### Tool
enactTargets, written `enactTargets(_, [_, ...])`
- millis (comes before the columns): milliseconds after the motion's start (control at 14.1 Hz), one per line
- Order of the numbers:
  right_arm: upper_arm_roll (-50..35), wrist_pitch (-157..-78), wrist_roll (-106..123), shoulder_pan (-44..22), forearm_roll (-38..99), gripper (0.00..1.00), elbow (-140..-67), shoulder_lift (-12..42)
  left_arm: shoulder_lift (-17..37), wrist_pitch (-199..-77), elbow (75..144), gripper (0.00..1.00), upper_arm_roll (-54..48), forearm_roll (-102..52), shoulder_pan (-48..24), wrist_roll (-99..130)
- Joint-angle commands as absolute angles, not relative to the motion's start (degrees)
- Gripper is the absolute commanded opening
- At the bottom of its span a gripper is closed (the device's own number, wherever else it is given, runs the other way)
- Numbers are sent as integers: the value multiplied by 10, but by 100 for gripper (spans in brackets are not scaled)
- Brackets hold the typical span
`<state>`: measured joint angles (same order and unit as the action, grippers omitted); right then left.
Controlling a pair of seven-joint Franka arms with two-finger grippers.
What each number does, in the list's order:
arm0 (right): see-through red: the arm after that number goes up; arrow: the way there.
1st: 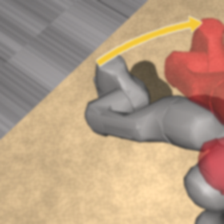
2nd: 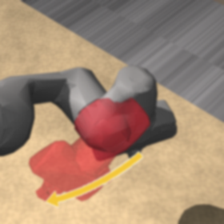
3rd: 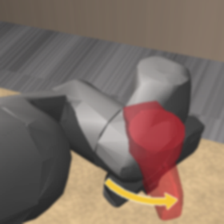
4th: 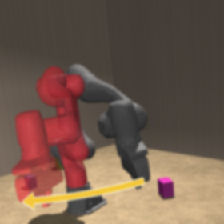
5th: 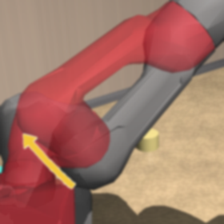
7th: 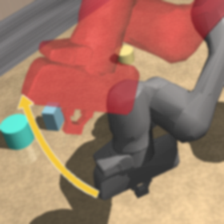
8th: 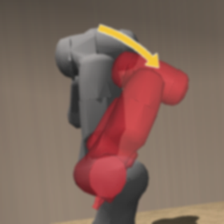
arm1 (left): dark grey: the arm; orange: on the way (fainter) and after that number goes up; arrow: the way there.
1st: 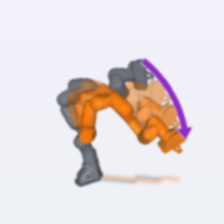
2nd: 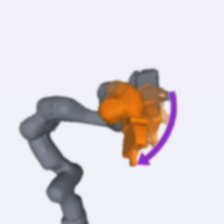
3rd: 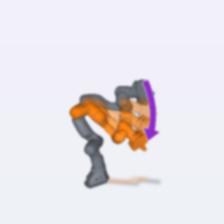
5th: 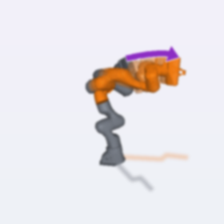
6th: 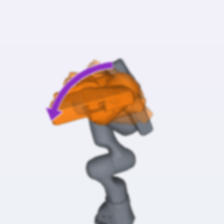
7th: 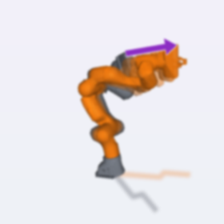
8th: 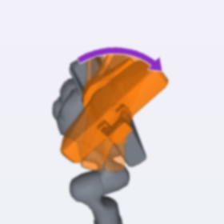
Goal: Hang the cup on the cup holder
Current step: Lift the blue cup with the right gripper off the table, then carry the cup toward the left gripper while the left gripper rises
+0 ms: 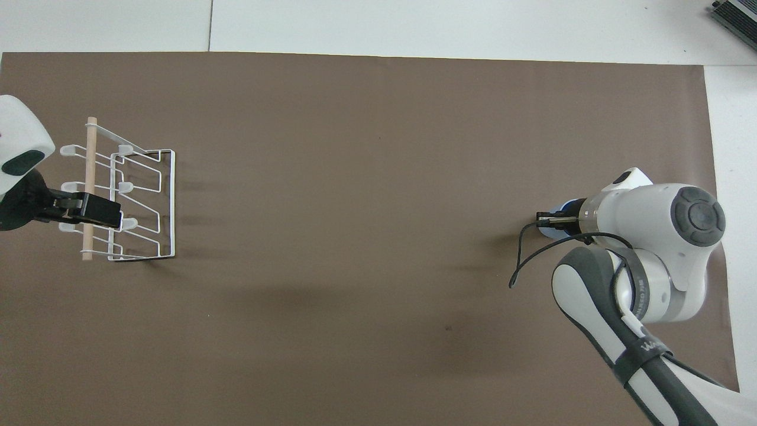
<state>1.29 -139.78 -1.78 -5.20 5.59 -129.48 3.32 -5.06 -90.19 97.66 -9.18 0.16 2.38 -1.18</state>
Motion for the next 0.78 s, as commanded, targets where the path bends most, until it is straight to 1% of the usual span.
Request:
enactTargets(0, [9,-1377,-9,-47,76,0,-1279,35,-72,-917,1004,100,-95,-4,29,-8])
enactTargets(71, [9,-1376,-6,-47,103,0,-1272,34,-72,-917,1003,100,-95,-4,28,-8])
enactTargets(213, [-1,-1378,46,-47,200,0,-1255,37,-72,-918,1004,100,-95,-4,26,-7])
enactTargets(498, [-32,-1374,239,-48,510,0,-1227,45,-74,-931,1011,100,-95,-4,29,-6])
enactTargets(711, [-80,-1352,311,-49,727,0,-1210,43,-77,-940,1020,100,-93,-41,36,41])
